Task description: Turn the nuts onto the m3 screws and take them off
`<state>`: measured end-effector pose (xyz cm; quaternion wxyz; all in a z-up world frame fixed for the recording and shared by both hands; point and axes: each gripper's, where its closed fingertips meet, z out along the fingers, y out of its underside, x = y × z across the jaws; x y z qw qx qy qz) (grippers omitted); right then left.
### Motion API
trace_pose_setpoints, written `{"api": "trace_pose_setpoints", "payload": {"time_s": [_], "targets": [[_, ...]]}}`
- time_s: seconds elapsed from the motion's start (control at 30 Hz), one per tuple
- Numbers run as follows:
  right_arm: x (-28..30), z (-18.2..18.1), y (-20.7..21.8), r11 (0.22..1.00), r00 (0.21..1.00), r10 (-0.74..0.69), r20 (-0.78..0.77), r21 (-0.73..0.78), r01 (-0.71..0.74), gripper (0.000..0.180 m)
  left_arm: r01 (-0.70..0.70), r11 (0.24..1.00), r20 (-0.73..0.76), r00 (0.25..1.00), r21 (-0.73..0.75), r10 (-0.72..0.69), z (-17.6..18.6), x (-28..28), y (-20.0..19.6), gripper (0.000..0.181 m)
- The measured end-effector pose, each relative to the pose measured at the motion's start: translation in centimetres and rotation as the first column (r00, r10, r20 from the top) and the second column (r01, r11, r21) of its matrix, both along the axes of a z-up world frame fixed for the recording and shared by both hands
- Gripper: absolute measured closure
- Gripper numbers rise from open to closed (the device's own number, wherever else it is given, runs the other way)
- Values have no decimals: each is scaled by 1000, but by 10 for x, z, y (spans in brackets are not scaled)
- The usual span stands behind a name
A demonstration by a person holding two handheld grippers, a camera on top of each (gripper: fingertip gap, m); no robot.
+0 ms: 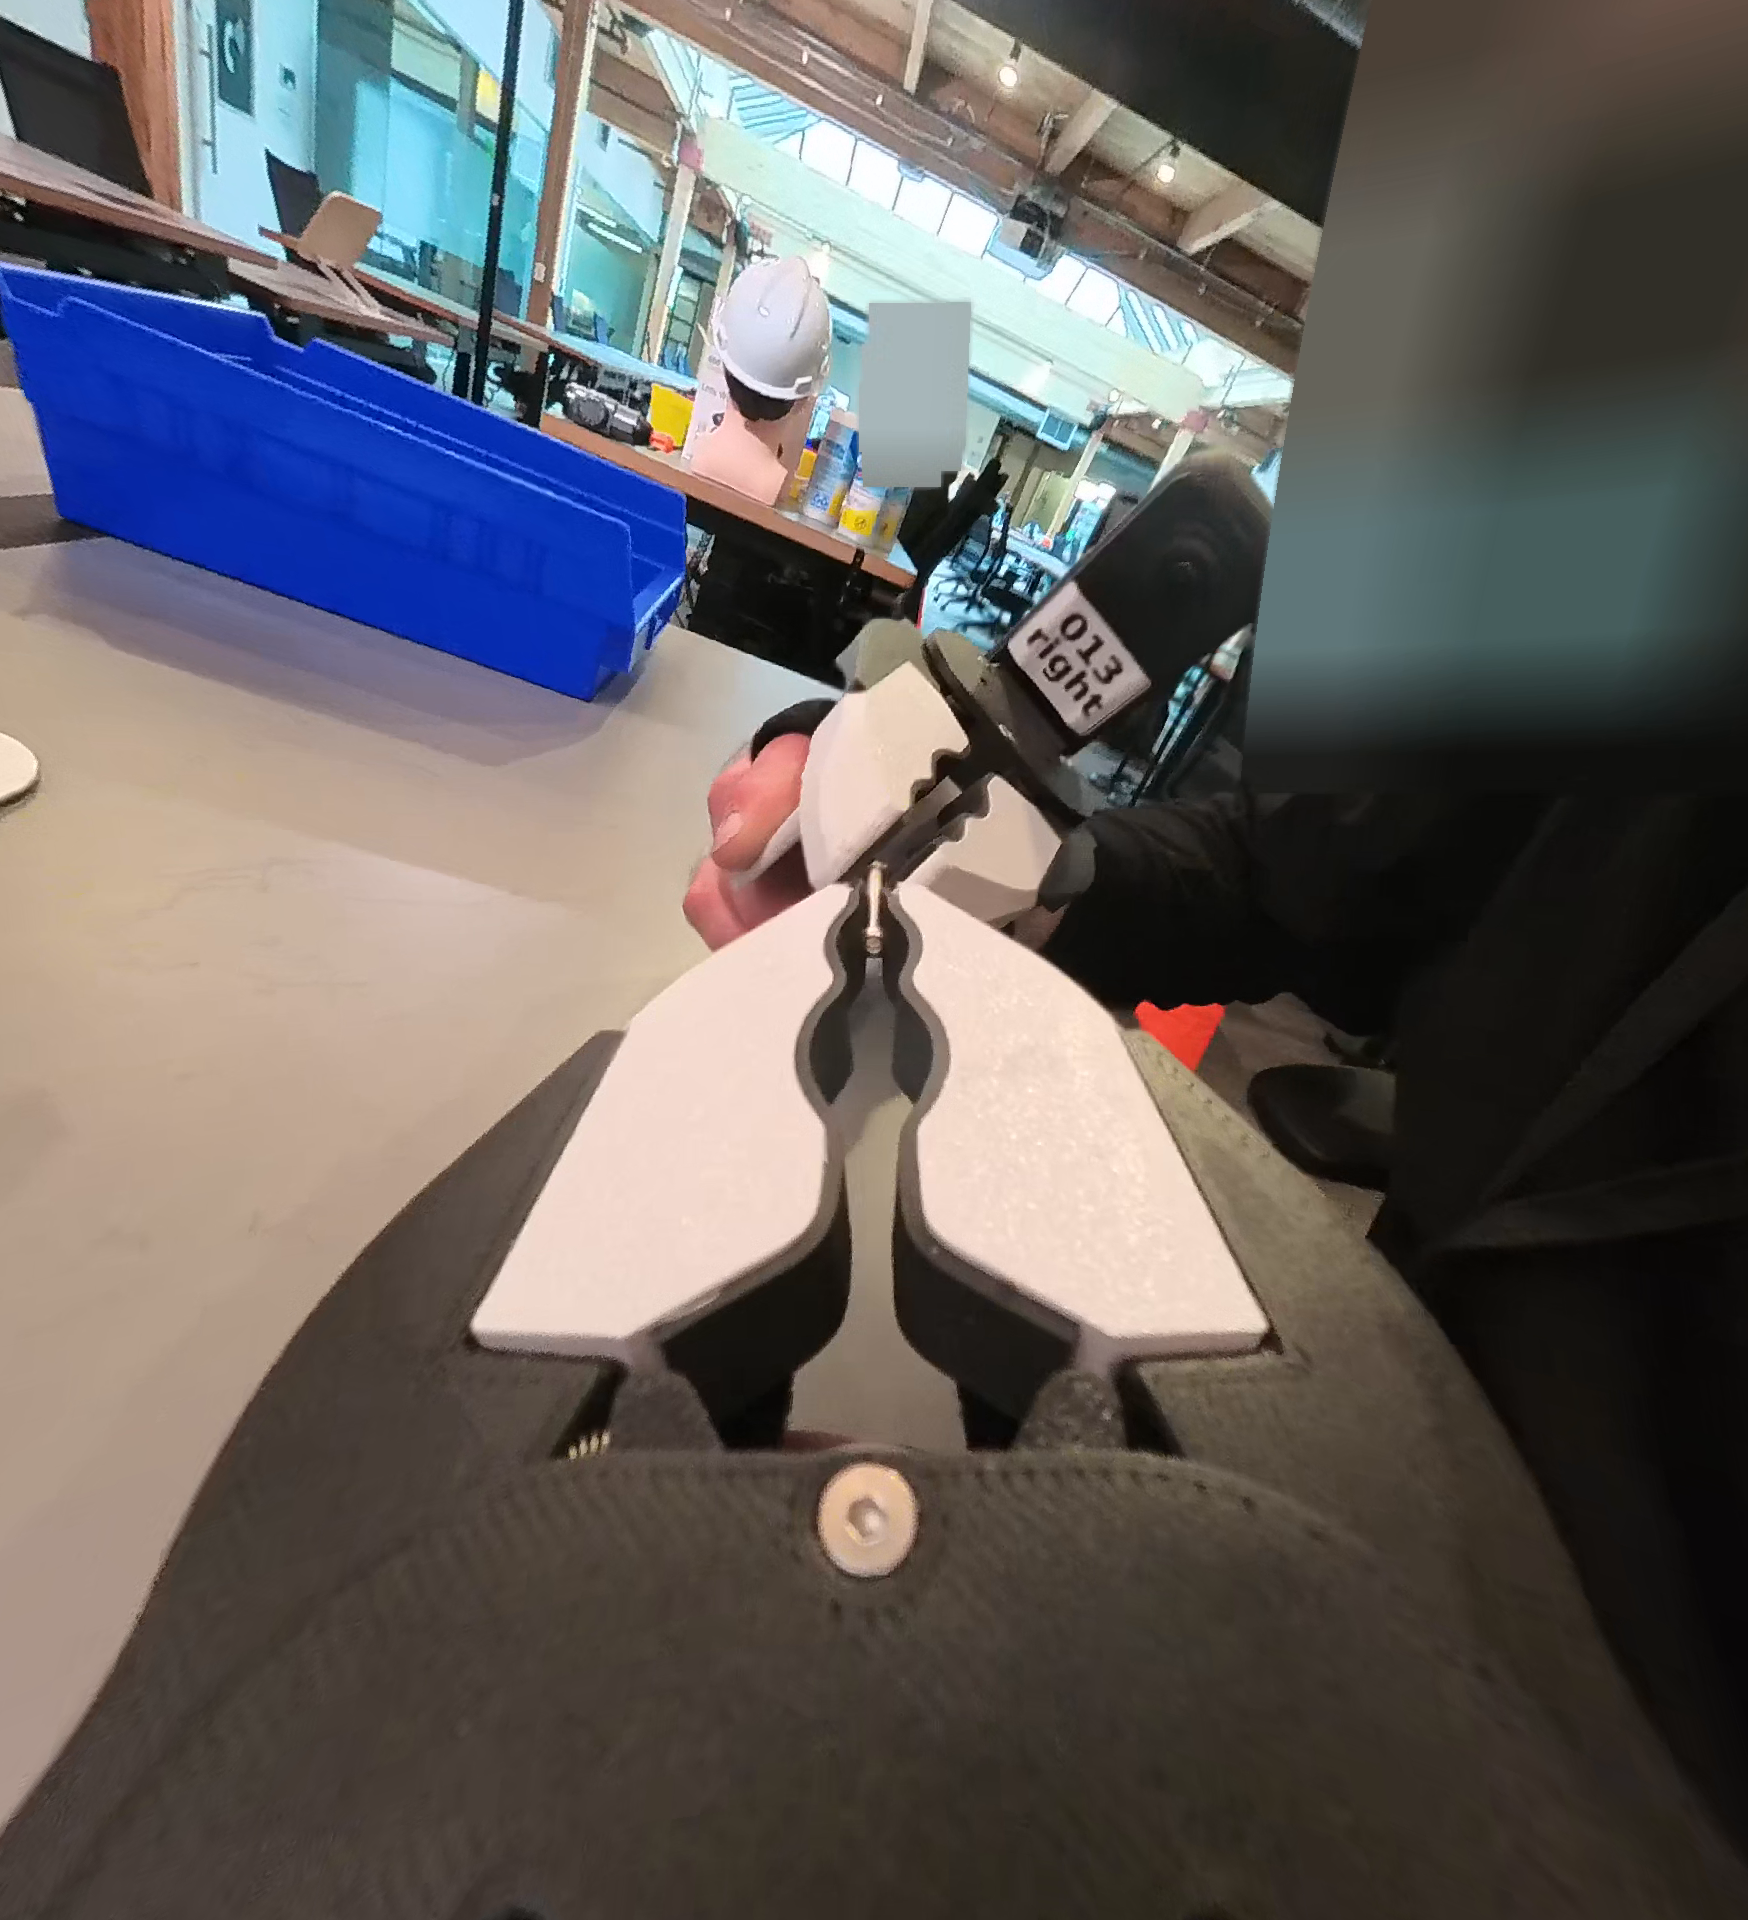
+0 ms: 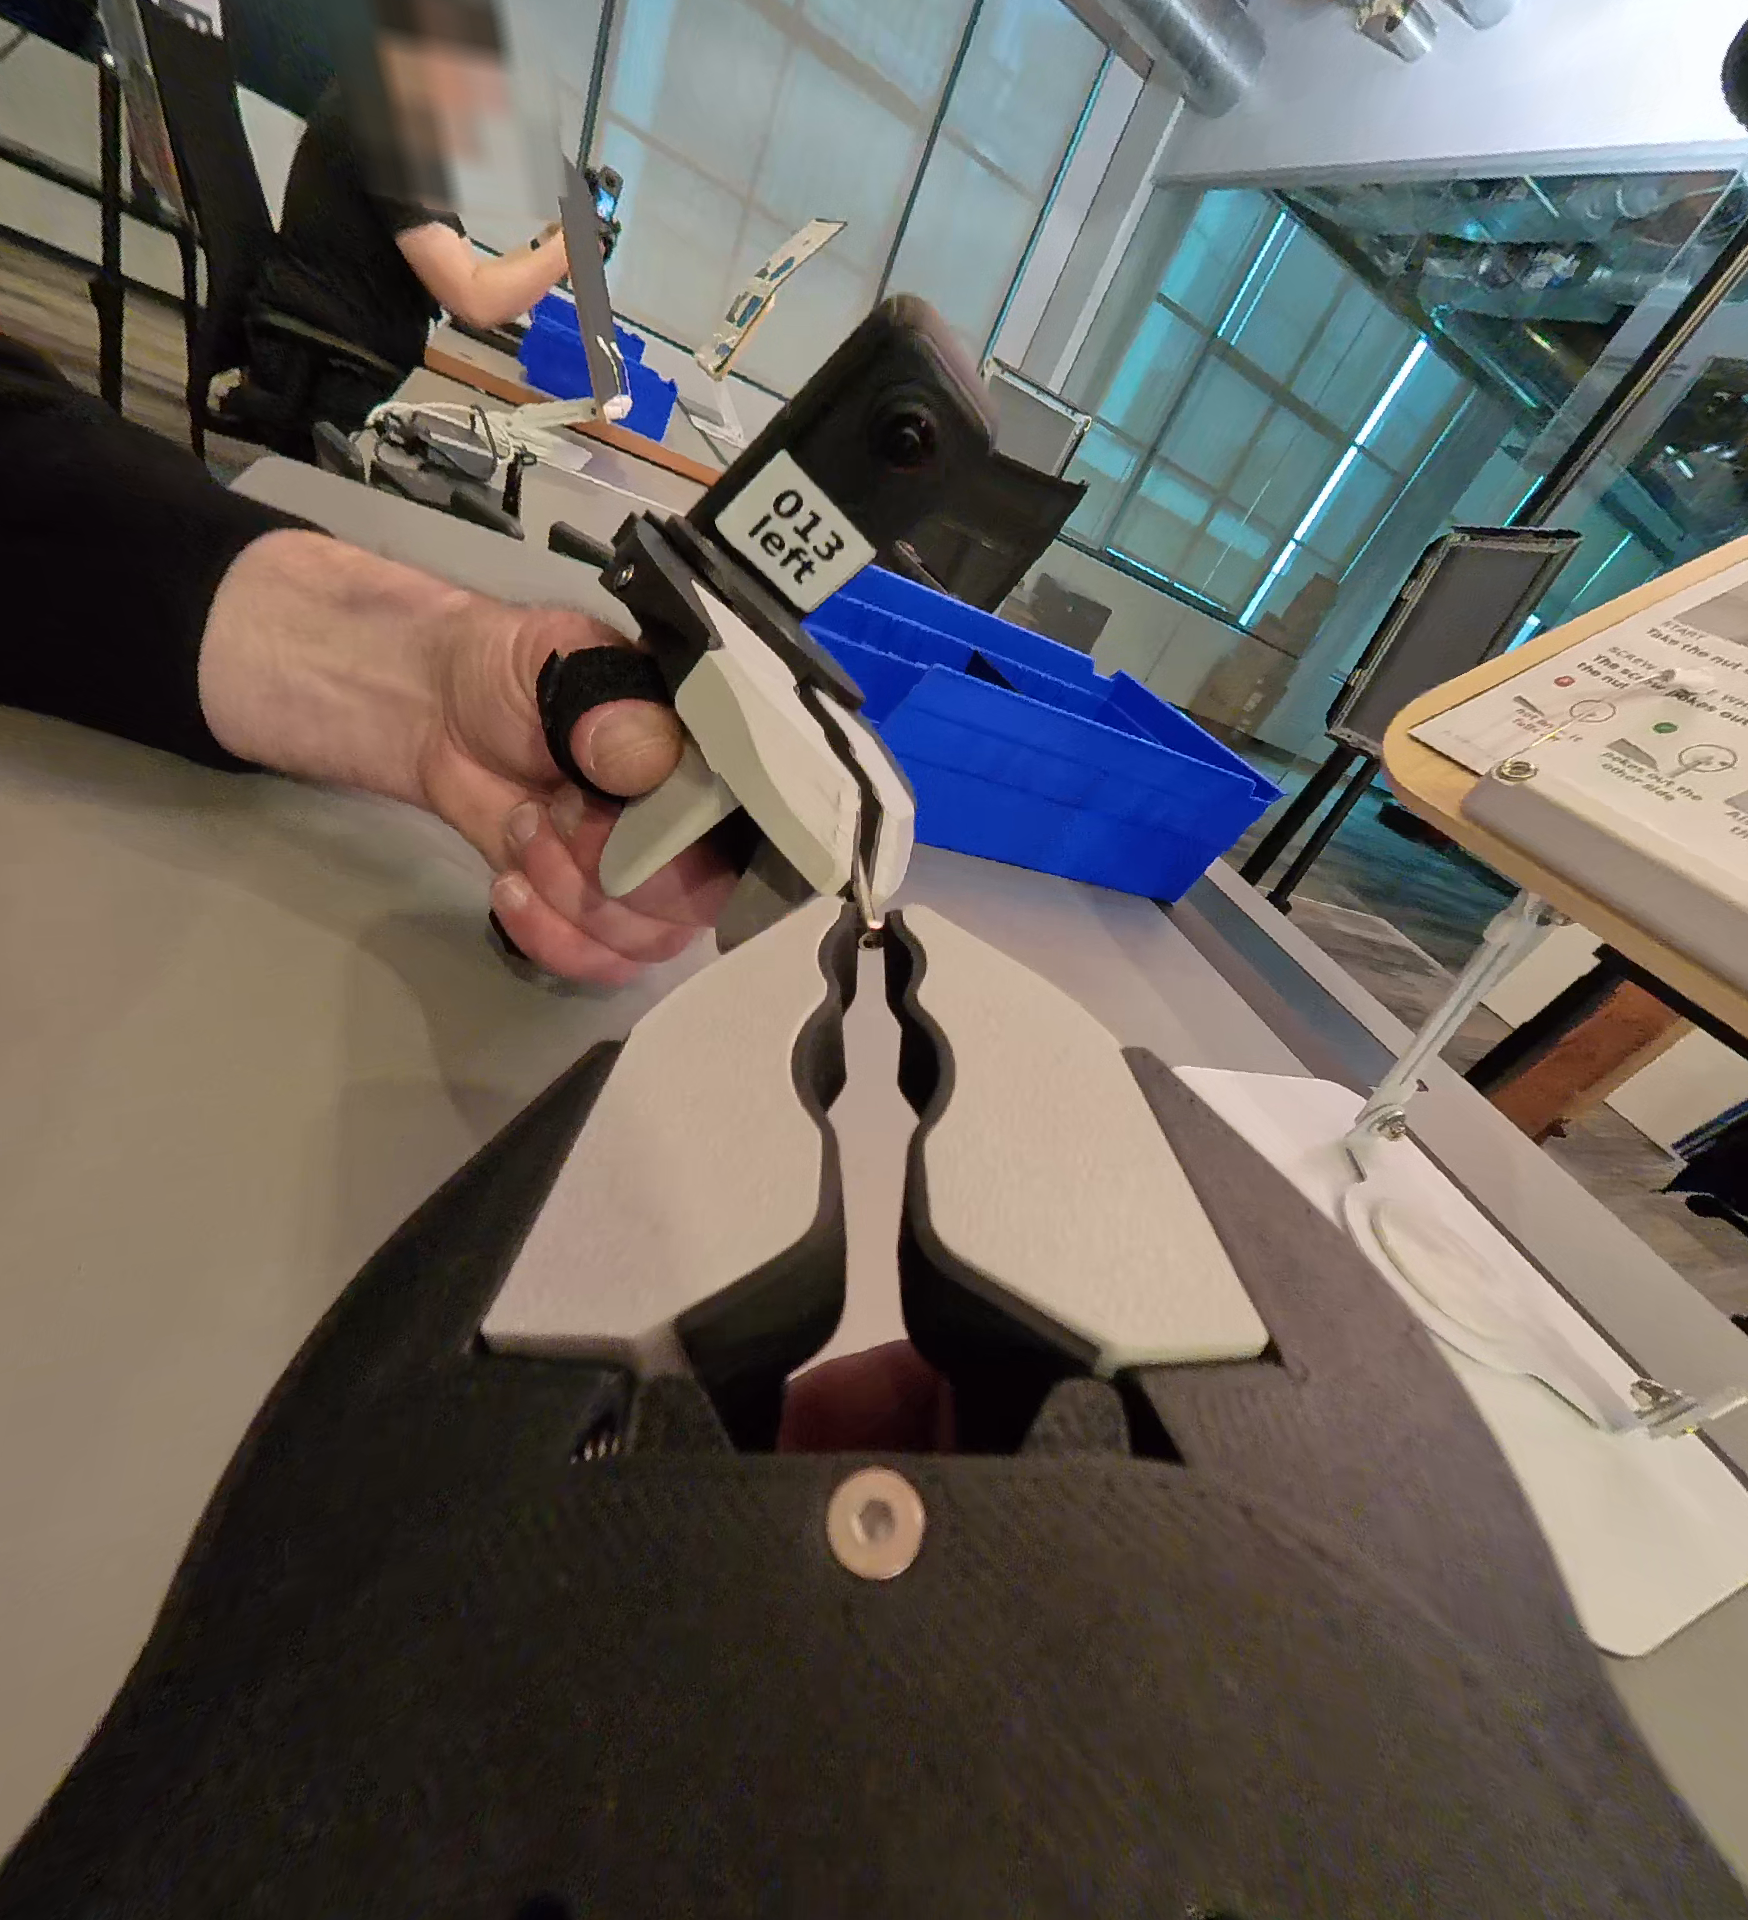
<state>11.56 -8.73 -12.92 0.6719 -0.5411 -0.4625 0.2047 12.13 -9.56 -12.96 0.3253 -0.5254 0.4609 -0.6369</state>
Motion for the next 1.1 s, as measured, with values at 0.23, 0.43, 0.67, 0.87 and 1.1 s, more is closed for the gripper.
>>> {"api": "trace_pose_setpoints", "payload": {"time_s": [0.23,0.43,0.67,0.87,1.1], "targets": [[0,4,0,1000,1000,-3,-25,-1,3,175,-3,1000,38,999,-14,4,4,0,0,178],[0,2,0,998,999,19,-43,-54,-21,175,-22,999,28,999,40,21,3,0,0,178],[-1,0,-1,990,996,53,-72,-127,-61,175,-38,995,23,999,96,36,1,0,0,178],[-2,-2,-3,977,992,88,-88,-188,-103,175,-41,985,8,999,166,40,0,0,-1,178],[-3,-7,-9,948,982,151,-113,-266,-176,175,-26,964,-21,999,264,33,-4,-1,-6,178]]}}
